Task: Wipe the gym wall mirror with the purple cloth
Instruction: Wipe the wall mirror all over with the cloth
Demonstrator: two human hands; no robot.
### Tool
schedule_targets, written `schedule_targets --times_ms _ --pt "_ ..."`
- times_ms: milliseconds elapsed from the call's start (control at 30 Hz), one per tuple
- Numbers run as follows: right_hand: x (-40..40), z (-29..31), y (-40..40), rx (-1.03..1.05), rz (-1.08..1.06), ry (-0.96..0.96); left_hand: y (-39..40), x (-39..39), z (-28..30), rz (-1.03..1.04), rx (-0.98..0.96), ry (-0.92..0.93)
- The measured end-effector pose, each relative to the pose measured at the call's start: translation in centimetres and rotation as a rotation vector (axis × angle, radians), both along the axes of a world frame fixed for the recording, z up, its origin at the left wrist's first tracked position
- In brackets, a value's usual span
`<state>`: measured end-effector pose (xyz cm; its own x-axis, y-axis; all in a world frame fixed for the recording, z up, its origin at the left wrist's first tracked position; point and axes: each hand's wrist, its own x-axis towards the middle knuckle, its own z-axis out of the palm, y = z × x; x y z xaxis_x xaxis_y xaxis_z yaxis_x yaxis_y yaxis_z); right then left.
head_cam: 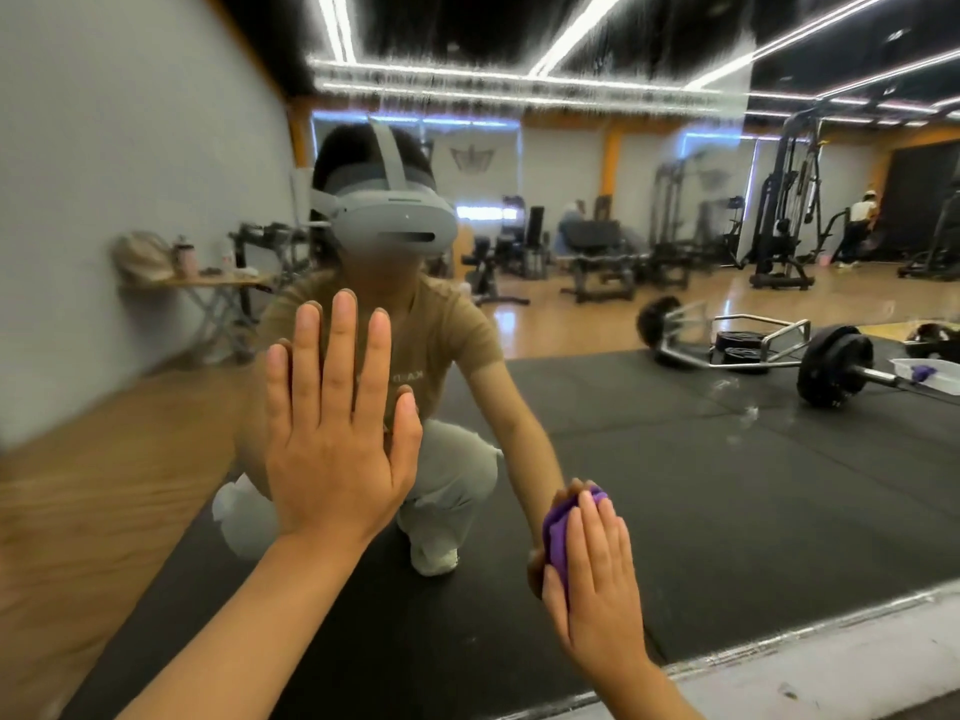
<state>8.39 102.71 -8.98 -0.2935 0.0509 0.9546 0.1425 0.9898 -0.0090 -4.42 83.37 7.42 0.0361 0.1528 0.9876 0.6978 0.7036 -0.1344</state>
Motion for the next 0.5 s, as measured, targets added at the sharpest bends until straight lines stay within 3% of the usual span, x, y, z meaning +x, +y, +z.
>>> schedule_targets --times_ms 167,400,500 --pt "-0.2 2.1 -0.8 -0.046 0.013 0.019 0.0 0.3 0.2 0.006 -0.001 0.000" --pt "-2.6 18.2 -3.3 -0.210 0.096 0.182 -0.2 0.4 0.3 0.021 -0.009 0.010" --pt "-3.3 20.1 -3.9 -0.249 0.085 0.254 -0.4 0.5 0.3 0.004 -0.014 0.014"
